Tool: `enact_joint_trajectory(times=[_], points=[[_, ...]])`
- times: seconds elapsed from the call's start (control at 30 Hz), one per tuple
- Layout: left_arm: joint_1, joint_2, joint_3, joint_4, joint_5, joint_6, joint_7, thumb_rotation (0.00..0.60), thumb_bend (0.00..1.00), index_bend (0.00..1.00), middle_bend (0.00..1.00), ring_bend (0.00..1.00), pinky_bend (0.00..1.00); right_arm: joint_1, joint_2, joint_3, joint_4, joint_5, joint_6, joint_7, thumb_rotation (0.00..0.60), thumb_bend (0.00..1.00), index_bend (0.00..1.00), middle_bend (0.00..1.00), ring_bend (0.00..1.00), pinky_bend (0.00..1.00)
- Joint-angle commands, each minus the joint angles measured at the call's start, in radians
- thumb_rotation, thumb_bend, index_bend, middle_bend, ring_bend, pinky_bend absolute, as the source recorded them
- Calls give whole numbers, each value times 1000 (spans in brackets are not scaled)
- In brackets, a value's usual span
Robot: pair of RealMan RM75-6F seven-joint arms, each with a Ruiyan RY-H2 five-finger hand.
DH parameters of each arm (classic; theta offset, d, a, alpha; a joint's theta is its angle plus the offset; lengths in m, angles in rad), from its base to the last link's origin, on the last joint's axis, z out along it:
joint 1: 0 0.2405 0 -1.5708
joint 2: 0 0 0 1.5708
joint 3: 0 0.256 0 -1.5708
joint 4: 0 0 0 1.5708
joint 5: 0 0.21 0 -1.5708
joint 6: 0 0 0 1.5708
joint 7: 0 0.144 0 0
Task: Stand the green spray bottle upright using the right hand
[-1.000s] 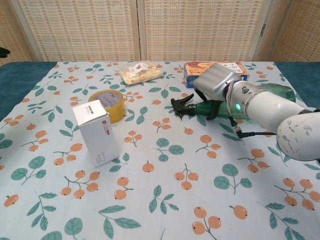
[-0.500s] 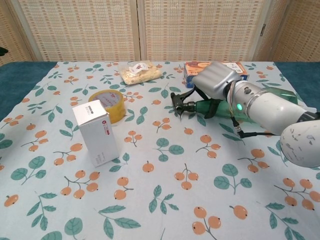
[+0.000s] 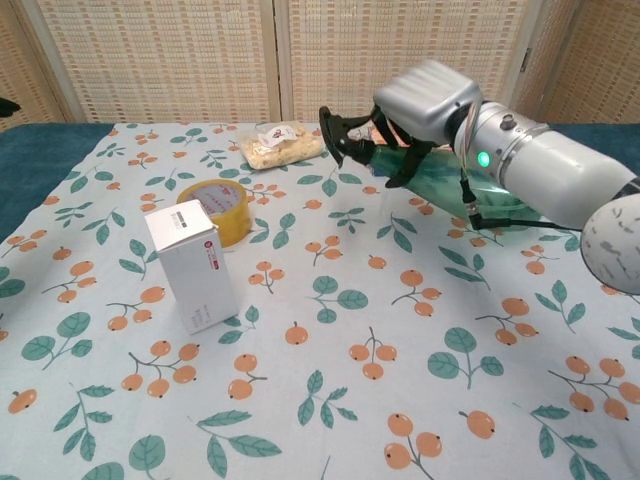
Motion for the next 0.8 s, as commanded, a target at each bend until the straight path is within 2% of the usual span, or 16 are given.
enact_joint_trajectory(times=[0.03, 0.2, 0.43, 0.7, 0.8], points=[[-1, 1, 1, -3, -2, -3, 0, 600, 232, 0, 2, 0, 200, -28, 69, 52, -141, 14, 79, -9, 600, 39, 718, 564, 451, 381], [0, 3, 2, -5, -1, -2, -2, 600, 232, 0, 8, 0, 202, -60, 105, 82, -267, 36, 143, -11, 600, 48, 731, 573, 465, 408], [1, 4, 2, -5, -4, -3, -3, 600, 232, 0, 9, 0, 208, -99, 118, 110, -389, 40, 220, 41, 600, 62, 739, 580, 477, 423], [1, 6, 4, -5, -3, -5, -4, 600, 232, 0, 9, 0, 208, -168, 92, 157, -465, 26, 326, 235, 600, 68, 740, 581, 479, 423], [1, 6, 4, -5, -3, -4, -3, 600, 232, 0, 9, 0, 208, -176, 87, 165, -470, 21, 340, 266, 600, 71, 740, 581, 479, 422]])
